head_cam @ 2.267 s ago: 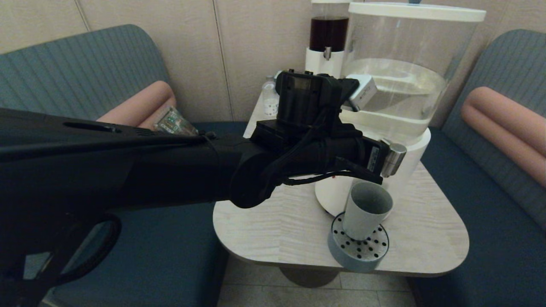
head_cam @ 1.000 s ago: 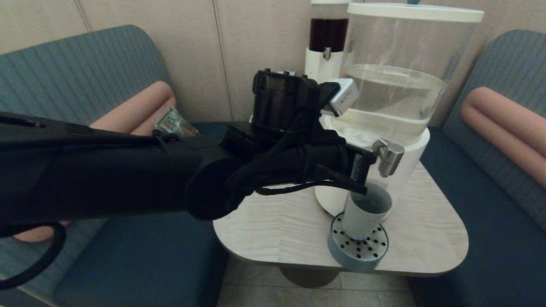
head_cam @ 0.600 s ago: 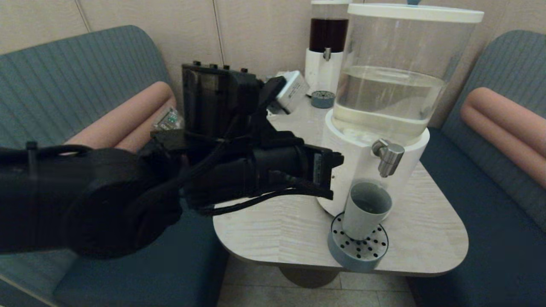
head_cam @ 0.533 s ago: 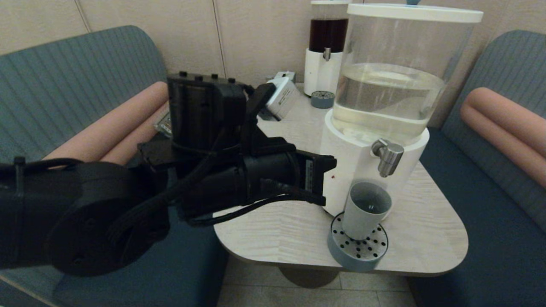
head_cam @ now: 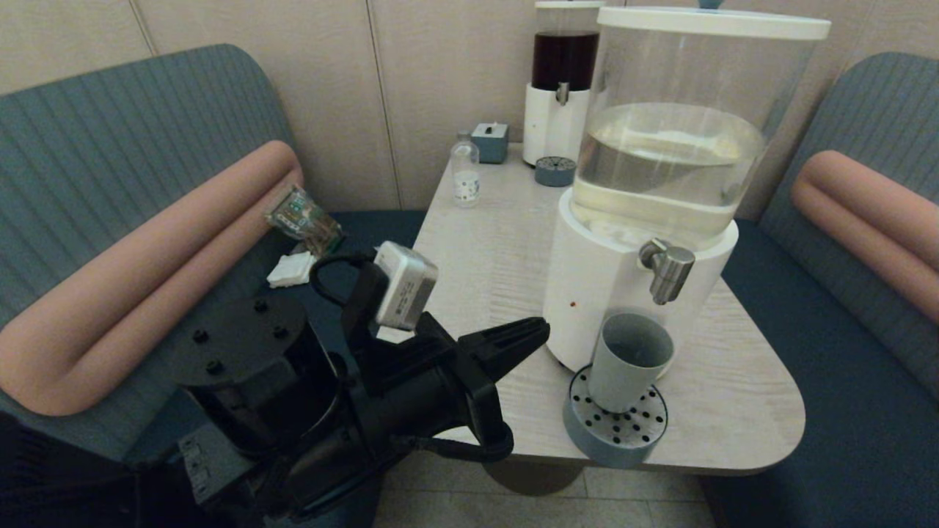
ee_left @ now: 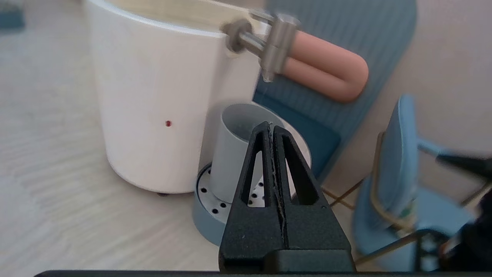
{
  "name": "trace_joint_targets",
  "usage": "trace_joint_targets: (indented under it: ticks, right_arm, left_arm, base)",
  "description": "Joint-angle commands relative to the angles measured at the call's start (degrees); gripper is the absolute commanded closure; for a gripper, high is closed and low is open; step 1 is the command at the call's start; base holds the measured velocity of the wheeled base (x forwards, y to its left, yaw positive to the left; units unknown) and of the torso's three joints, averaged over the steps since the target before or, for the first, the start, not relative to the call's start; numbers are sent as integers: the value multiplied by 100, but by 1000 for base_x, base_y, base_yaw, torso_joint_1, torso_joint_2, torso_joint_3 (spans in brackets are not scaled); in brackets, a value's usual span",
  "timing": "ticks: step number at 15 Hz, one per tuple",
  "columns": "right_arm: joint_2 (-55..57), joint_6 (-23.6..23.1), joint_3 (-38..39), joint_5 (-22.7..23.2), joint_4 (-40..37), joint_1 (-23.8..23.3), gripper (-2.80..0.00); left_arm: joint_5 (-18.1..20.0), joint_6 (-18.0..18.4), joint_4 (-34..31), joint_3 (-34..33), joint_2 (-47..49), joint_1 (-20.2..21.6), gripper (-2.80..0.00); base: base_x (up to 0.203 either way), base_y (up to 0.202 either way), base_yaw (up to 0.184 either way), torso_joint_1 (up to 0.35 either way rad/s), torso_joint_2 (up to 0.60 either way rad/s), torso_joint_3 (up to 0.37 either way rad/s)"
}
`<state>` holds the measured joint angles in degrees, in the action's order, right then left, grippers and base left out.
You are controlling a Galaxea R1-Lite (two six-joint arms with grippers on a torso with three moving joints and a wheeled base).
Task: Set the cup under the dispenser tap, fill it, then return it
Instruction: Place the cup next to the water dispenser
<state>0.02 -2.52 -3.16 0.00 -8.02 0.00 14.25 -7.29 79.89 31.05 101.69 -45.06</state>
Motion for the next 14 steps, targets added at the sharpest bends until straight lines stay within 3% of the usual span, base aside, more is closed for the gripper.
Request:
trace_joint_targets:
  ticks: [1, 4, 5, 9, 14]
  right_arm:
    - [-2, -3, -1, 0, -6, 0, 0]
    - [-2, -3, -1, 0, -6, 0, 0]
    - [-2, -3, -1, 0, -6, 0, 0]
    - [-2, -3, -1, 0, -6, 0, 0]
    - [-2, -3, -1, 0, -6, 0, 0]
  left_arm:
    - [192, 308, 698, -258, 917, 27, 0]
    - [393, 463, 774, 211, 1365, 88, 0]
    - [427, 488, 776, 290, 1472, 92, -270]
    - [621, 571, 777, 850, 1816, 244, -280]
    - [1225, 745, 775, 1212, 2320, 535, -280]
  base:
    - [0, 0, 0, 0, 0, 0]
    - [0, 0, 0, 0, 0, 0]
    - [0, 0, 0, 0, 0, 0]
    - [0, 0, 0, 0, 0, 0]
    - [0, 0, 0, 0, 0, 0]
